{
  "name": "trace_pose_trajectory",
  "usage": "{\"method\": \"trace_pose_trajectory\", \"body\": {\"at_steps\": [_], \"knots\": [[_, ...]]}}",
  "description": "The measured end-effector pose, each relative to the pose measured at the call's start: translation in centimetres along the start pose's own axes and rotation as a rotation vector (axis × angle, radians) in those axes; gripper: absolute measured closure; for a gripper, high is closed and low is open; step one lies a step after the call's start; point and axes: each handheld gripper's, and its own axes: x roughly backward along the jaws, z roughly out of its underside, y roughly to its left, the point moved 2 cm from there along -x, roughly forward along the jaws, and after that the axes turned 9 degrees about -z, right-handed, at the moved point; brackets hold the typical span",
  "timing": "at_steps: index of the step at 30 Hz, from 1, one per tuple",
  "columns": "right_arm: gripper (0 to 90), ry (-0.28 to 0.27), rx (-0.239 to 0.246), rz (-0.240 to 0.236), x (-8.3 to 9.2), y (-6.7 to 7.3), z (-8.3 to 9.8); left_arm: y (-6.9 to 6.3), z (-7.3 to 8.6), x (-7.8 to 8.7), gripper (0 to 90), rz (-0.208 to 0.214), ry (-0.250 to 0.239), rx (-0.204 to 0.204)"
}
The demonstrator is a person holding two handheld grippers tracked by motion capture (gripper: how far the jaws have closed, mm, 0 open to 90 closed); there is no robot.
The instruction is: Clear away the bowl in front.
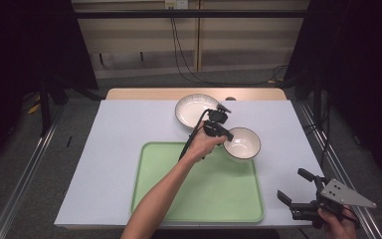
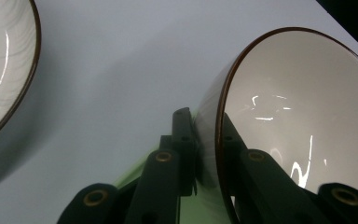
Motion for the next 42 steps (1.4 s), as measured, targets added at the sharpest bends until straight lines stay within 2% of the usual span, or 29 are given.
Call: {"method": "trace_pose_trajectory", "body": {"at_steps": [1, 5, 6, 7, 8, 14, 15, 17, 18, 20, 21, 22, 23, 24, 25, 27, 28, 30, 31, 33, 35, 38, 39, 40, 41, 42], "knots": [[0.8, -0.001, -0.001, 0.004, 0.0, 0.0, 0.0, -0.1, 0.1, -0.2, 82.6, -0.004, -0.004, 0.012], [0.8, -0.004, 0.000, 0.010, 0.0, 0.0, 0.0, 0.2, 0.7, -0.7, 82.5, -0.017, 0.002, 0.007], [0.8, -0.004, 0.000, 0.010, 0.0, 0.0, 0.0, 0.1, 0.8, -0.8, 82.5, -0.015, -0.001, 0.025], [0.8, 0.001, 0.003, -0.002, 0.0, 0.0, 0.0, 0.4, 0.8, -0.8, 82.5, -0.014, 0.009, 0.000], [0.8, 0.001, 0.002, 0.005, 0.0, 0.0, 0.0, 0.3, 0.8, -0.9, 82.5, -0.016, -0.001, 0.025], [0.8, 0.005, 0.001, 0.006, 0.0, 0.0, 0.0, 0.5, 0.8, -1.0, 82.7, -0.017, 0.004, 0.028], [0.8, 0.004, -0.002, 0.007, 0.0, 0.0, 0.0, 0.4, 0.9, -1.0, 82.8, -0.019, 0.006, 0.038], [0.8, 0.005, 0.003, 0.003, 0.0, 0.0, 0.0, 0.4, 0.9, -1.1, 82.7, -0.022, 0.009, 0.023], [0.8, 0.005, 0.001, -0.002, 0.0, 0.1, 0.0, 0.4, 0.8, -1.1, 82.7, -0.024, 0.005, 0.028], [0.6, 0.007, -0.006, 0.002, -0.1, 0.1, 0.0, 0.6, 0.7, -1.2, 82.5, -0.008, 0.019, 0.020], [0.6, 0.006, -0.005, 0.000, -0.1, 0.1, 0.0, 0.7, 0.7, -1.2, 82.4, -0.003, 0.027, 0.003], [0.6, 0.006, -0.006, 0.004, -0.1, 0.1, 0.0, 0.7, 0.7, -1.3, 82.1, 0.002, 0.015, 0.021], [0.6, 0.004, -0.005, 0.002, -0.1, 0.1, 0.0, 0.8, 0.7, -1.3, 81.8, 0.004, 0.016, 0.006], [0.6, 0.004, -0.005, 0.001, -0.1, 0.1, 0.0, 0.6, 0.7, -1.4, 81.7, 0.006, 0.007, 0.024], [0.6, 0.007, -0.006, -0.002, -0.1, 0.1, 0.0, 0.5, 0.7, -1.5, 81.5, 0.003, 0.001, 0.023], [0.6, 0.012, -0.010, 0.003, -0.1, 0.0, 0.1, 0.6, 0.8, -1.6, 81.0, 0.002, 0.018, -0.003], [0.6, 0.009, -0.007, 0.004, -0.1, 0.0, 0.1, 0.4, 0.9, -1.8, 79.9, 0.001, 0.007, 0.013], [0.6, 0.009, -0.010, -0.002, -0.1, 0.1, 0.1, 0.6, 1.0, -1.8, 78.2, 0.004, 0.000, -0.009], [0.6, 0.010, -0.010, 0.001, -0.1, 0.1, 0.1, 0.5, 1.1, -1.8, 75.8, 0.012, -0.009, 0.015], [0.6, 0.009, -0.014, 0.000, -0.1, 0.1, 0.1, 0.6, 1.2, -1.8, 73.5, 0.011, -0.013, -0.014], [0.6, 0.008, -0.015, 0.002, -0.1, 0.1, 0.1, 0.4, 1.2, -1.7, 72.9, 0.000, -0.020, -0.020], [0.6, 0.010, -0.007, 0.000, -0.2, 0.1, 0.1, 0.4, 1.2, -1.5, 66.0, -0.007, -0.023, -0.052], [0.6, 0.010, -0.004, -0.003, -0.2, 0.1, 0.0, 0.2, 1.2, -1.6, 65.1, -0.009, -0.037, -0.052], [0.6, 0.010, -0.005, -0.002, -0.2, 0.1, 0.0, 0.3, 1.1, -1.5, 61.3, -0.013, -0.041, -0.080], [0.6, 0.008, -0.007, 0.000, -0.2, 0.1, 0.0, 0.3, 1.1, -1.5, 54.4, -0.019, -0.044, -0.078], [0.6, 0.009, -0.009, -0.001, -0.1, 0.2, 0.0, 0.2, 1.2, -1.5, 53.5, -0.017, -0.044, -0.086]]}}
